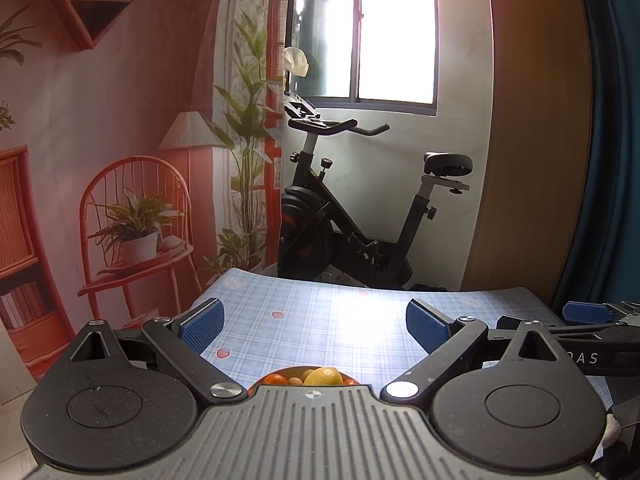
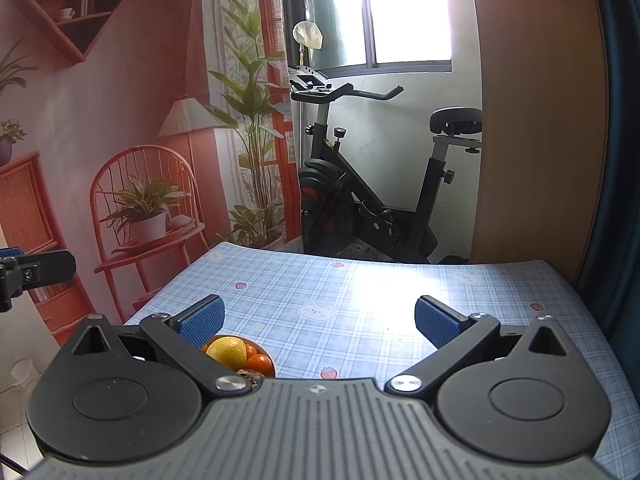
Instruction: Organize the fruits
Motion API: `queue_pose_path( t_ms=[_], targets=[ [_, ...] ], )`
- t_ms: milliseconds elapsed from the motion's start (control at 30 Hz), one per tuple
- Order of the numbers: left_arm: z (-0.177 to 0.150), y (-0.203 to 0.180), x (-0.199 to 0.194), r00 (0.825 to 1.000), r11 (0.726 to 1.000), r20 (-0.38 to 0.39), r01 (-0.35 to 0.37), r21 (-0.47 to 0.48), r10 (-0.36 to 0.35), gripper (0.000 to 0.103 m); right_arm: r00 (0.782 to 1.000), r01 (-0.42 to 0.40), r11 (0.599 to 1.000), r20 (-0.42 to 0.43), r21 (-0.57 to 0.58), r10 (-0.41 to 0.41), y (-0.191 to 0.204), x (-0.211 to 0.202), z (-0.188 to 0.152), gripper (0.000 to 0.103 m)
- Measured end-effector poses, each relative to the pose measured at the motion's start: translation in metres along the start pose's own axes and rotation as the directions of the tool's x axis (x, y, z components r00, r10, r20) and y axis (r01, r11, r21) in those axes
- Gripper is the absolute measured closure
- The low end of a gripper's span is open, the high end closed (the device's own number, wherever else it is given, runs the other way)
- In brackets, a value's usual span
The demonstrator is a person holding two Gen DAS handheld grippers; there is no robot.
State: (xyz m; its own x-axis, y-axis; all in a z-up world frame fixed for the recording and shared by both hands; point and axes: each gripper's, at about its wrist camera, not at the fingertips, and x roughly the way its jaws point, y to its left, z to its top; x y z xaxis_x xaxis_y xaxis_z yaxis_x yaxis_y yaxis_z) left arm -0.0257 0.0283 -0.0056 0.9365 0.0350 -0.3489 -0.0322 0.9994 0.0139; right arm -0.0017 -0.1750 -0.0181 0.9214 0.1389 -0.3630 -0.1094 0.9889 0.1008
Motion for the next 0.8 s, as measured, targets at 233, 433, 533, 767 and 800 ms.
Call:
queue_pose_path(
  t_ms=[233,433,533,767,800],
  targets=[
    [0.0008,-0.0003,0.002,1.0,1.0,0.002,0.003,-0.001,-0.003,0.004,1.0,0.003,1.0,0.001,-0.002,-0.003,0.0003,0.0005,0.0009,0.0],
    [0.0002,-0.0003,0.002,1.0,1.0,0.002,0.008,-0.006,-0.008,0.004,1.0,0.006,1.0,0.003,-0.002,-0.006,0.0002,0.0015,0.0021,0.0],
    [0.0004,0.0003,0.0022,1.0,1.0,0.002,0.007,-0.01,-0.007,0.004,1.0,0.005,1.0,0.002,-0.002,-0.005,0.0005,0.0015,0.002,0.0],
    [-0.0002,-0.0008,0.0015,1.0,1.0,0.004,0.009,-0.01,-0.009,0.004,1.0,0.006,1.0,0.004,-0.004,-0.006,0.0025,0.0009,0.001,0.0],
    [-0.0003,-0.0009,0.0015,1.0,1.0,0.003,0.008,-0.011,-0.008,0.004,1.0,0.006,1.0,0.004,-0.003,-0.006,0.0026,0.0009,0.001,0.0]
  ],
)
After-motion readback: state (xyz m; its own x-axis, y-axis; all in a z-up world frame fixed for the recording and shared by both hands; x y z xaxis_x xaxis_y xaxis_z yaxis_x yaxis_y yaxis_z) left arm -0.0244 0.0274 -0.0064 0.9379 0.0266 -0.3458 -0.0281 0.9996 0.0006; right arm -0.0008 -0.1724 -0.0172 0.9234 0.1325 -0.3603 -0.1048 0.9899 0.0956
